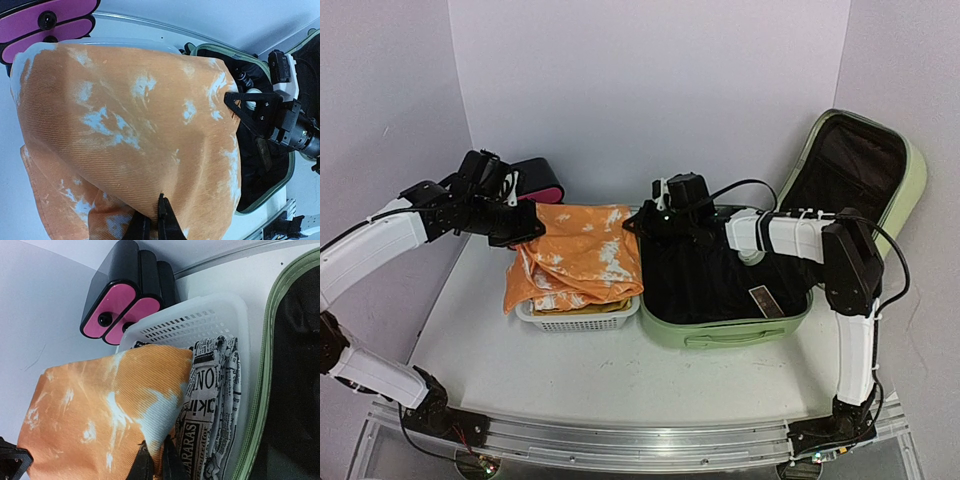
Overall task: Open, take out, and arrange the luggage
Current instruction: Adjust the clothes in the bin.
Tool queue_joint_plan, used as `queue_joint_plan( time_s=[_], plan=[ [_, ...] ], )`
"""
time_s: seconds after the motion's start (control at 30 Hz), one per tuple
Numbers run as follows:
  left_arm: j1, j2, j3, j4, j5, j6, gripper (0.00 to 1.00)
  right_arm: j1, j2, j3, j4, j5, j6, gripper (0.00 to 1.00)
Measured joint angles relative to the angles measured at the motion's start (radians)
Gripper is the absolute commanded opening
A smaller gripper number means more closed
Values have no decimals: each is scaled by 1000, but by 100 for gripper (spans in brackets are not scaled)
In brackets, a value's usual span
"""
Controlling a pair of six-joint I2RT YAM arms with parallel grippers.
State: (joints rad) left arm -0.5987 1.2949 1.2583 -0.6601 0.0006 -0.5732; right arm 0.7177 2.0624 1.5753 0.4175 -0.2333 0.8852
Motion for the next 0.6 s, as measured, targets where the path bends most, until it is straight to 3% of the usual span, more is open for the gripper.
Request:
queue_joint_plan(
  time_s=[0.1, 0.27, 0.33, 0.4, 0.5, 0.6],
  plan=[
    [38, 2, -14, 19, 50, -3, 0, 0, -6, 0, -8, 5, -2, 0],
    [80, -6, -121, 62, 86, -11, 1, 1, -6, 0, -15, 10, -5, 10],
    [90, -21, -176, 73, 94, -21, 4, 5, -5, 0, -19, 14, -15, 19],
    [100, -43, -233, 79, 94, -27, 22, 14, -1, 11, -34, 29, -29, 36],
    [106, -79, -285, 69, 92, -23, 54, 40, 7, 46, -68, 84, -68, 54],
    [109, -107, -291, 56, 97, -6, 64, 65, 10, 93, -121, 170, -114, 61]
  ],
)
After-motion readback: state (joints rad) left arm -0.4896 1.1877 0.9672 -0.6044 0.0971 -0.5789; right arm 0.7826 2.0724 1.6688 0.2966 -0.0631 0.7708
